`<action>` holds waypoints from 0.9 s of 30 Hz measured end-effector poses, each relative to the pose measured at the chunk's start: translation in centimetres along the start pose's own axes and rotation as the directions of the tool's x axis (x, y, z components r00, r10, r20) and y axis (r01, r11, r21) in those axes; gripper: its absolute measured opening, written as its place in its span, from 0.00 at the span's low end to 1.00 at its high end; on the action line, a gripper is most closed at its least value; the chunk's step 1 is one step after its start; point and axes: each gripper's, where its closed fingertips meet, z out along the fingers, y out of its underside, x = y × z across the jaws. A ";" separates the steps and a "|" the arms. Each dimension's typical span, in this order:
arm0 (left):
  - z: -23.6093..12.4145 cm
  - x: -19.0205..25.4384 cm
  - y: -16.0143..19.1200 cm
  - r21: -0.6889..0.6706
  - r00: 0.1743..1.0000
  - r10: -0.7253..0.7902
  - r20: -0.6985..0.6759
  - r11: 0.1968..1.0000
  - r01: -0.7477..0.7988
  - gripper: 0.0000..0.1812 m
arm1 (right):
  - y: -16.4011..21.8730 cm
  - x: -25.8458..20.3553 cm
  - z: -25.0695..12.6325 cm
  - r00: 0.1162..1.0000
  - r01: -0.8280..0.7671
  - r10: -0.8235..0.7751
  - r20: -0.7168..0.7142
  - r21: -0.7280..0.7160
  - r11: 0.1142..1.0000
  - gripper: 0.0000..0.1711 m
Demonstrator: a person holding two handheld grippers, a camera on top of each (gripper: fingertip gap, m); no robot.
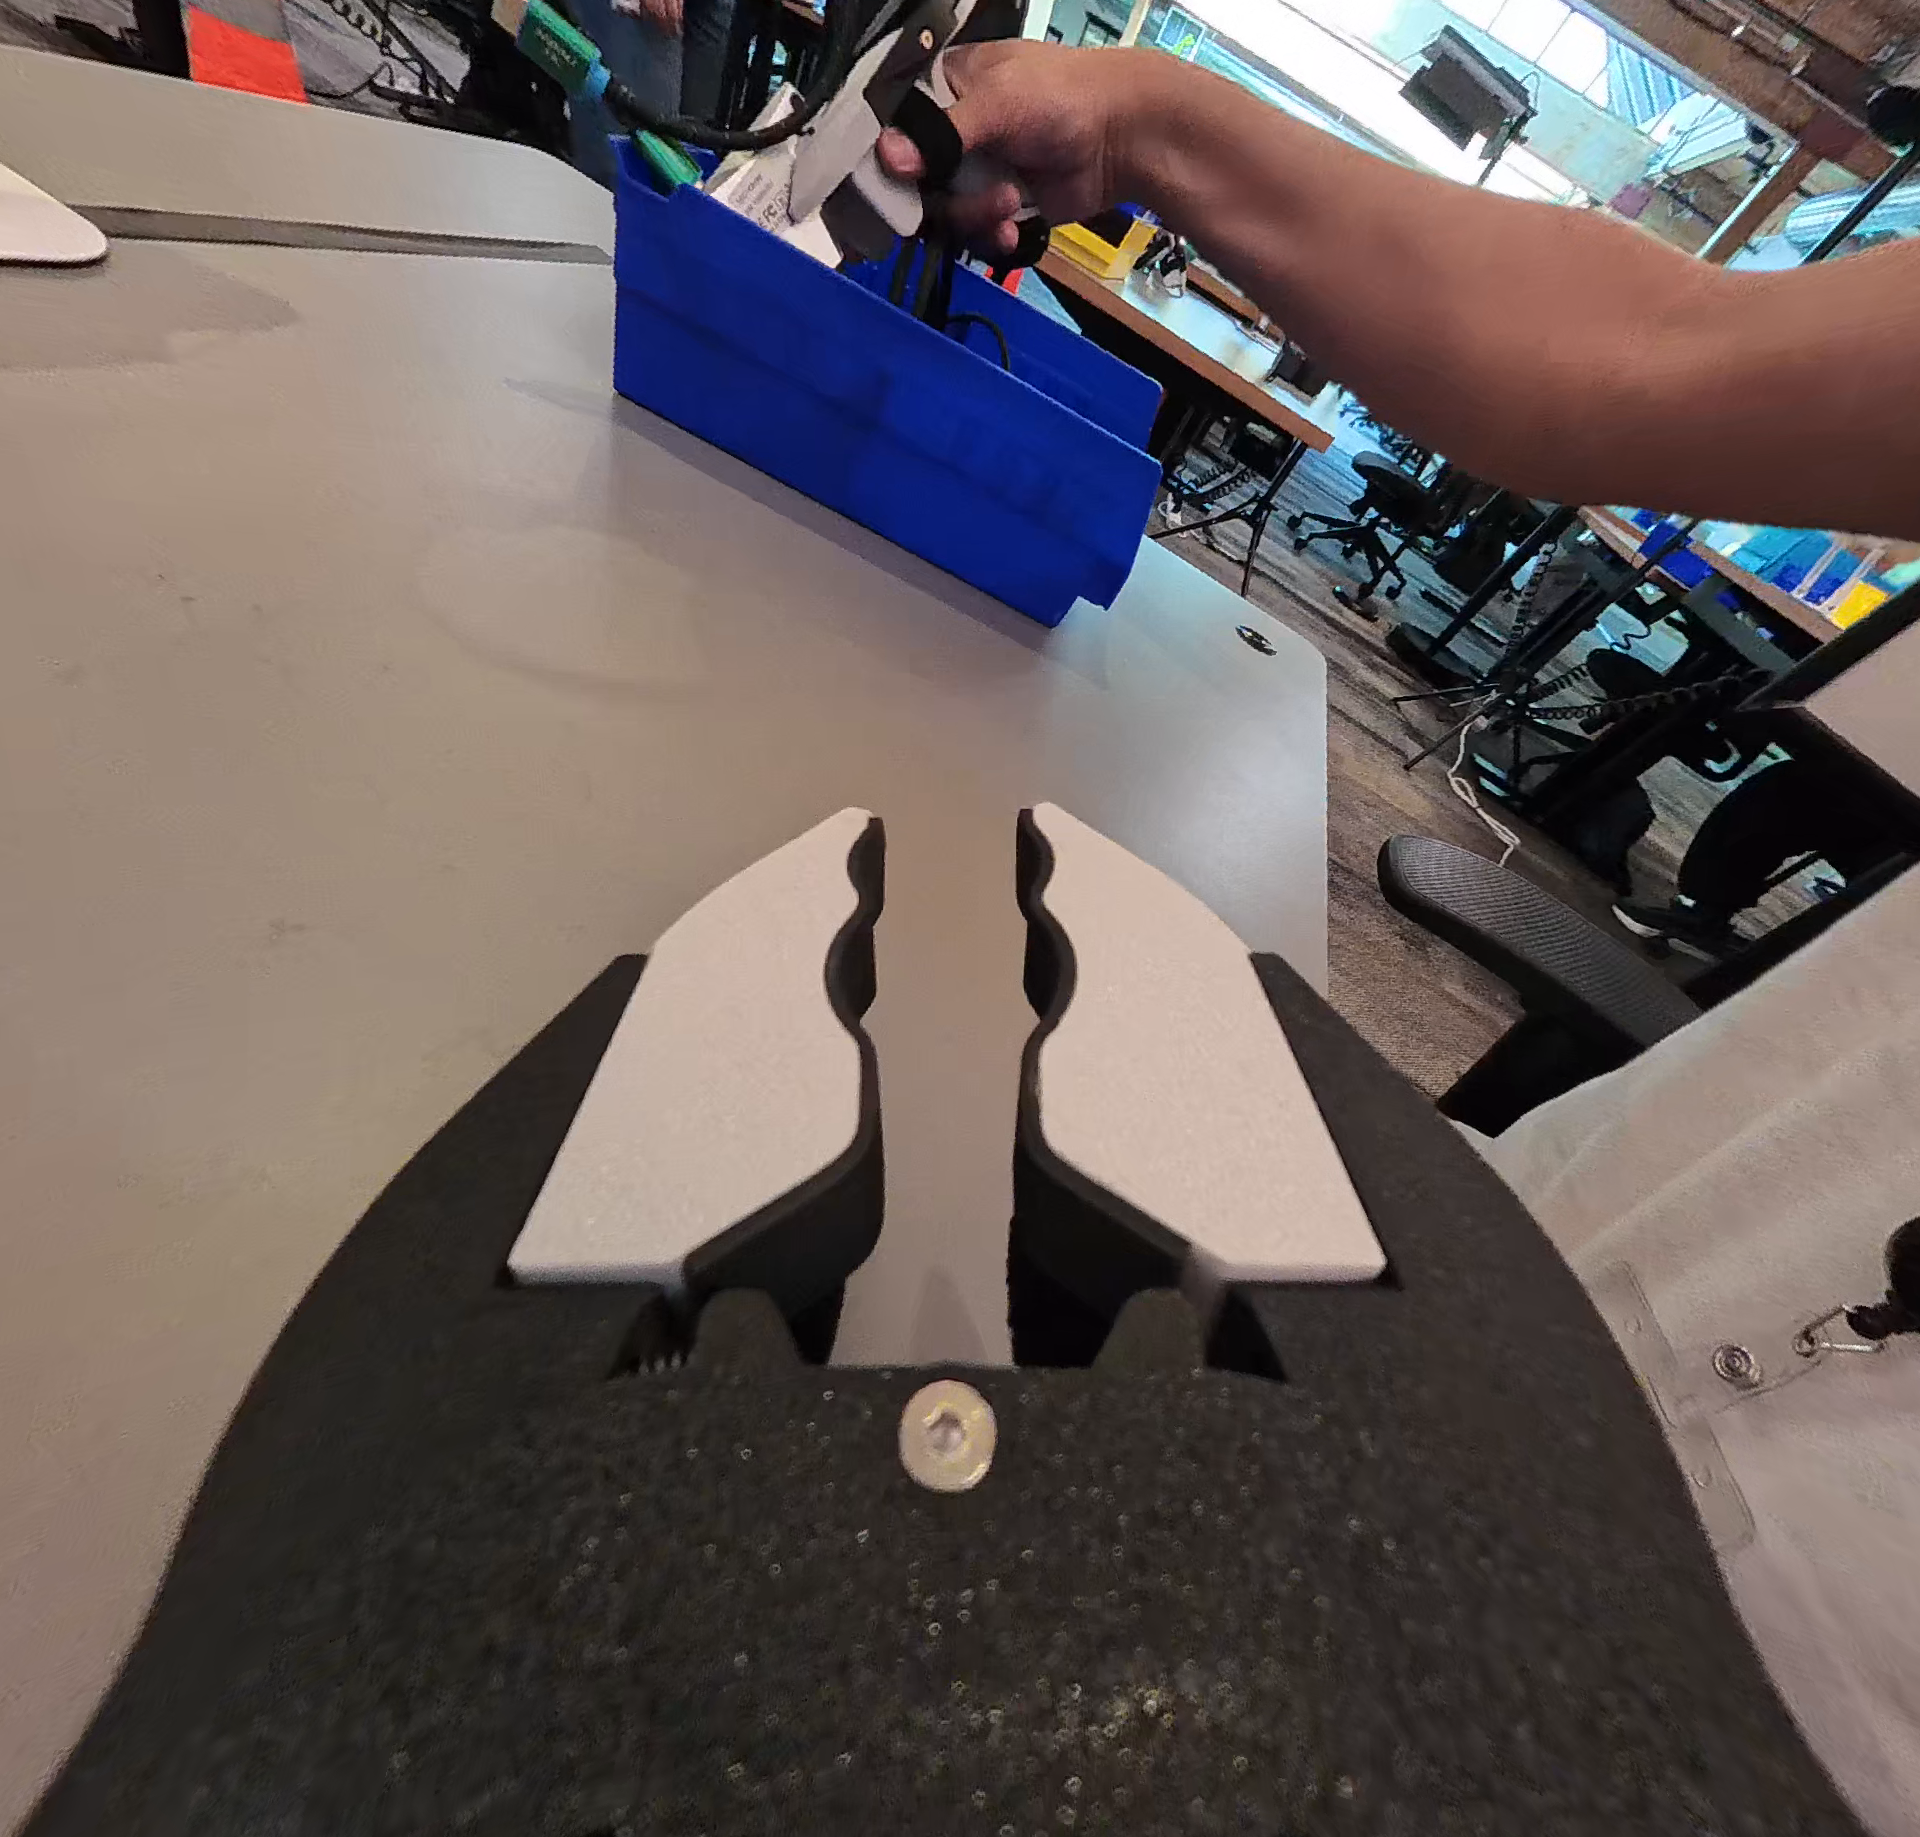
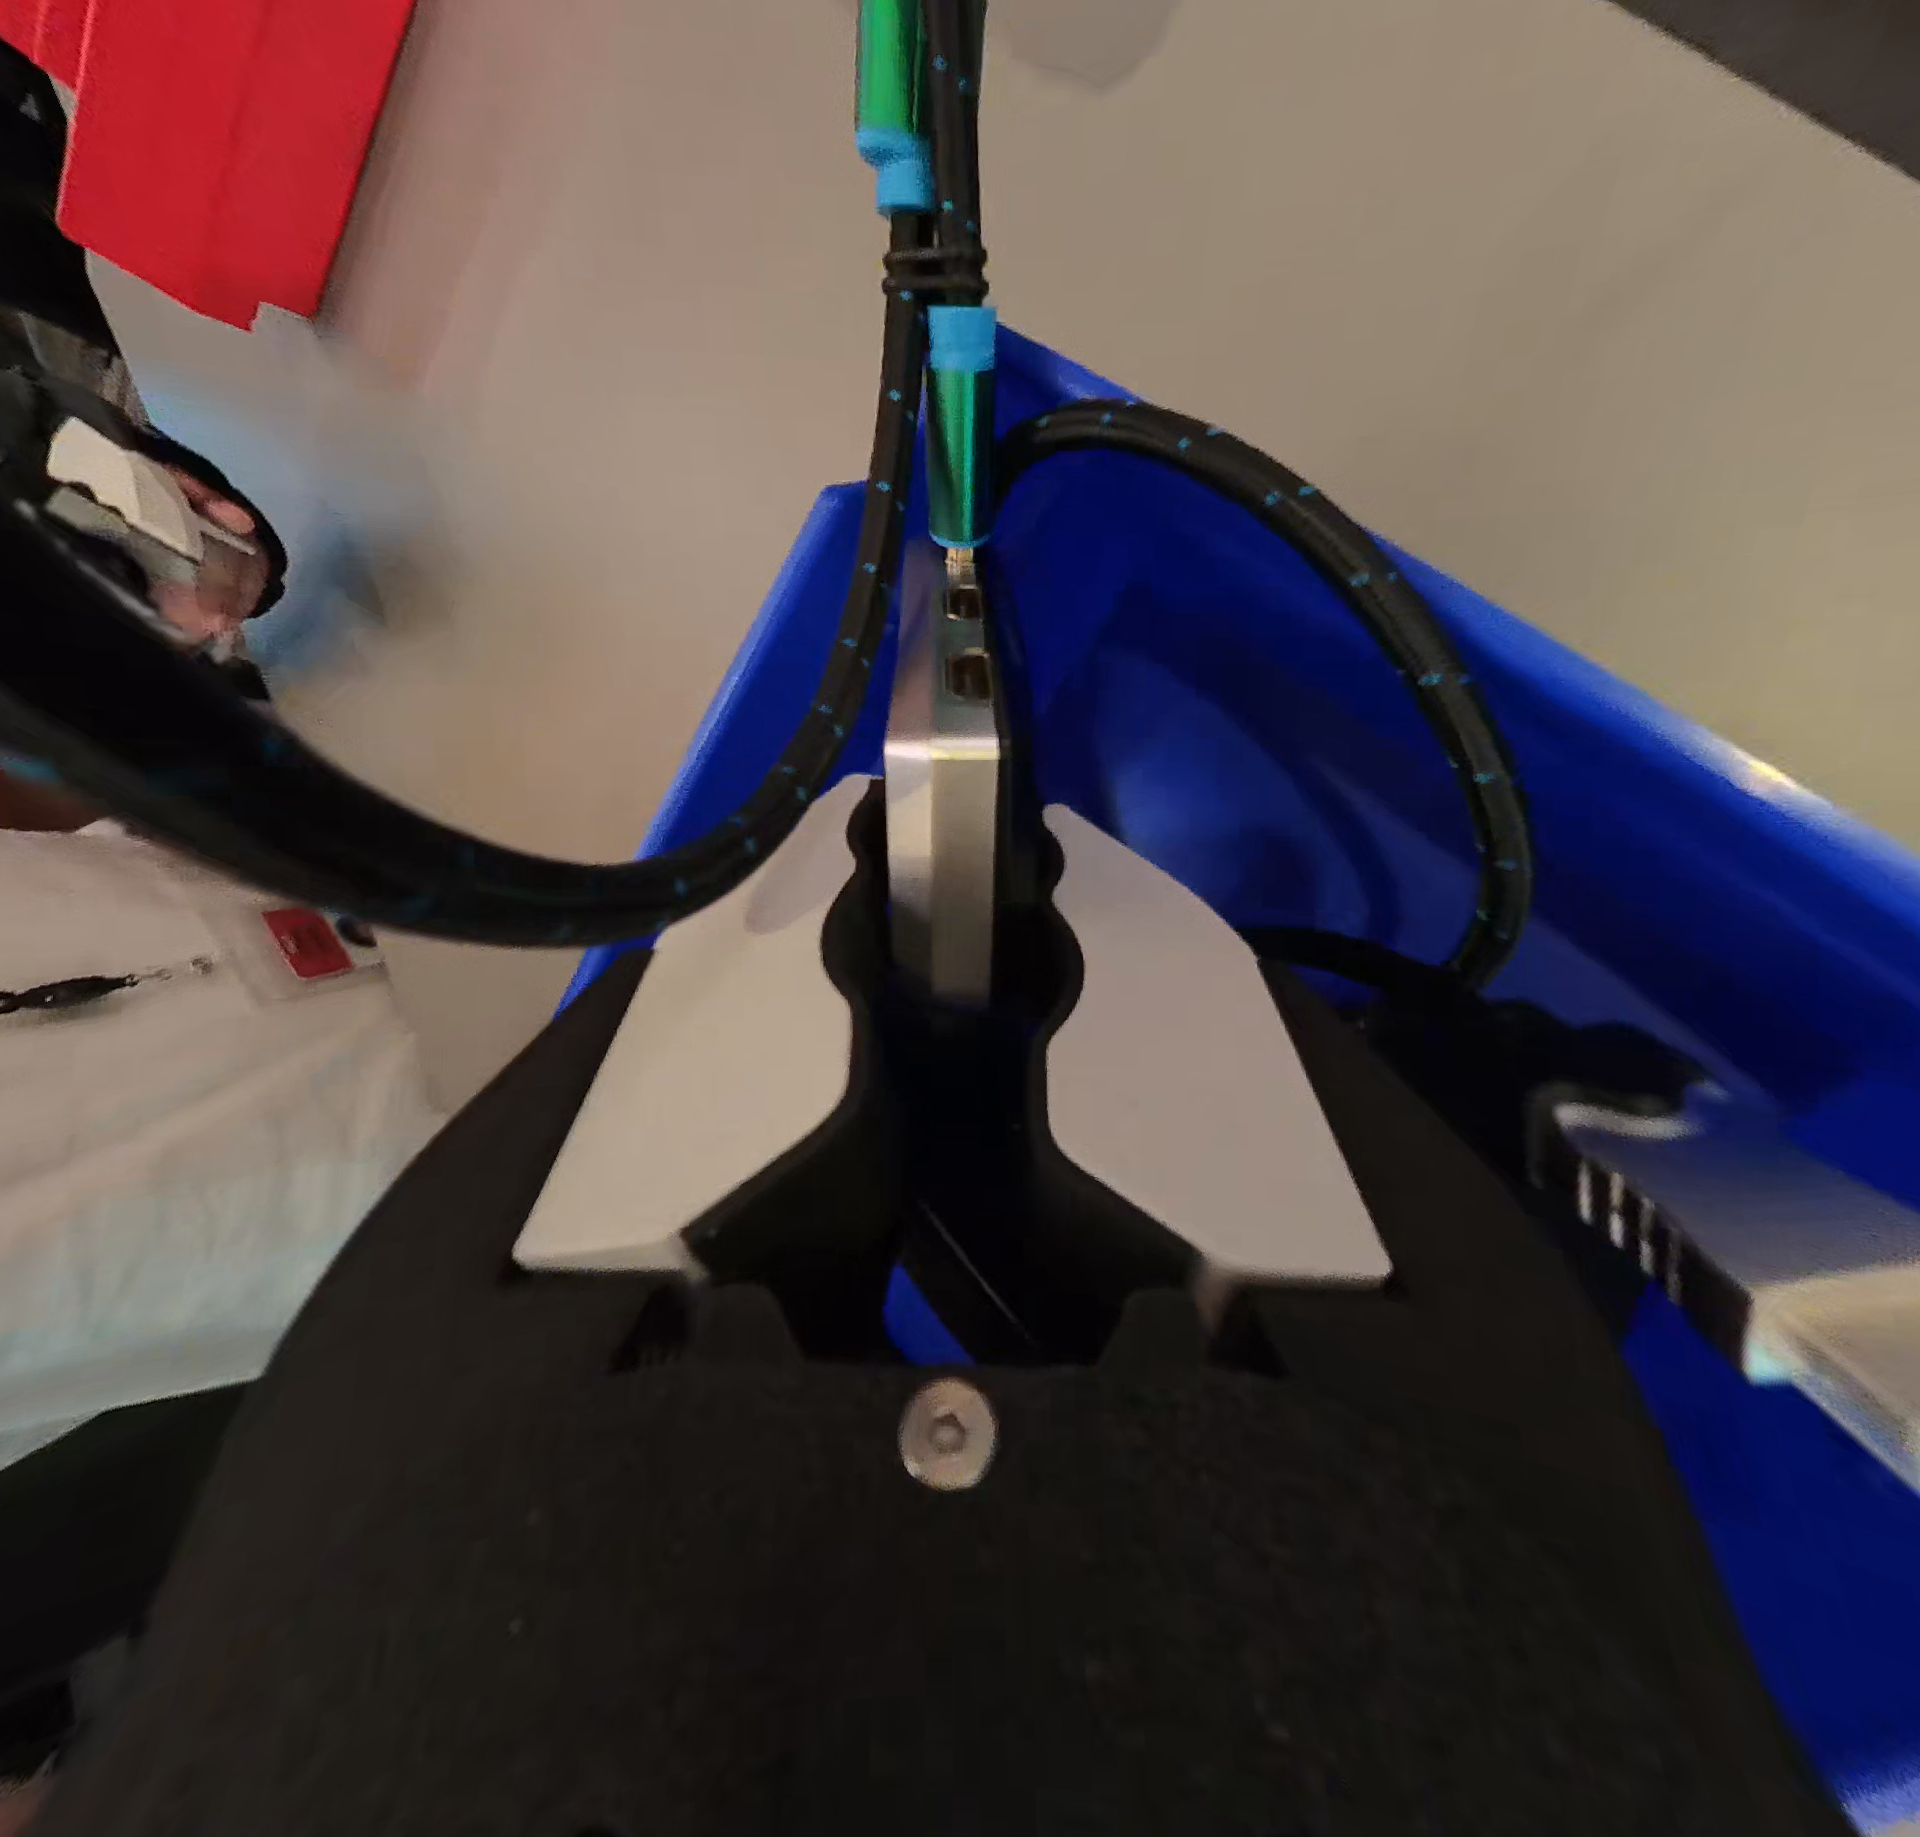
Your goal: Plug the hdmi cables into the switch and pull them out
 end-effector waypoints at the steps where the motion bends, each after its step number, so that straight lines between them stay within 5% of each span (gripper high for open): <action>1: 0.0 0.1 0.1 0.001 1.000 -0.002 -0.006 1.000 0.002 0.13 | 0.2 0.0 0.3 1.000 -0.011 0.011 0.017 -0.019 1.000 0.14; 9: 0.1 0.7 1.2 -0.022 0.999 -0.011 -0.030 1.000 0.010 0.12 | 0.3 0.5 0.3 0.998 0.056 -0.059 -0.022 -0.113 0.992 0.14; 11: 0.0 0.7 1.2 -0.020 0.999 -0.019 -0.030 1.000 0.018 0.12 | 0.0 -0.6 -0.8 0.998 0.055 -0.054 0.014 -0.130 0.990 0.23; 17: -1.1 0.1 1.4 -0.032 0.999 0.022 0.027 0.999 -0.022 0.12 | -0.9 -2.1 -8.8 0.981 0.119 -0.092 -0.173 0.157 0.980 0.41; 21: -1.6 -0.4 1.4 -0.033 0.998 0.027 0.049 0.999 -0.025 0.12 | 5.8 -0.9 -11.7 0.868 0.023 0.115 -0.482 0.272 0.962 0.25; 24: -1.4 -0.7 1.4 -0.025 0.999 0.007 0.040 1.000 -0.006 0.12 | 12.3 -1.0 -8.0 0.842 -0.175 0.302 -0.448 0.302 0.937 0.25; 27: -0.8 -0.7 1.6 -0.022 1.000 -0.025 0.014 0.999 0.025 0.12 | 14.8 -0.1 -4.8 0.809 -0.245 0.392 -0.439 0.355 0.902 0.22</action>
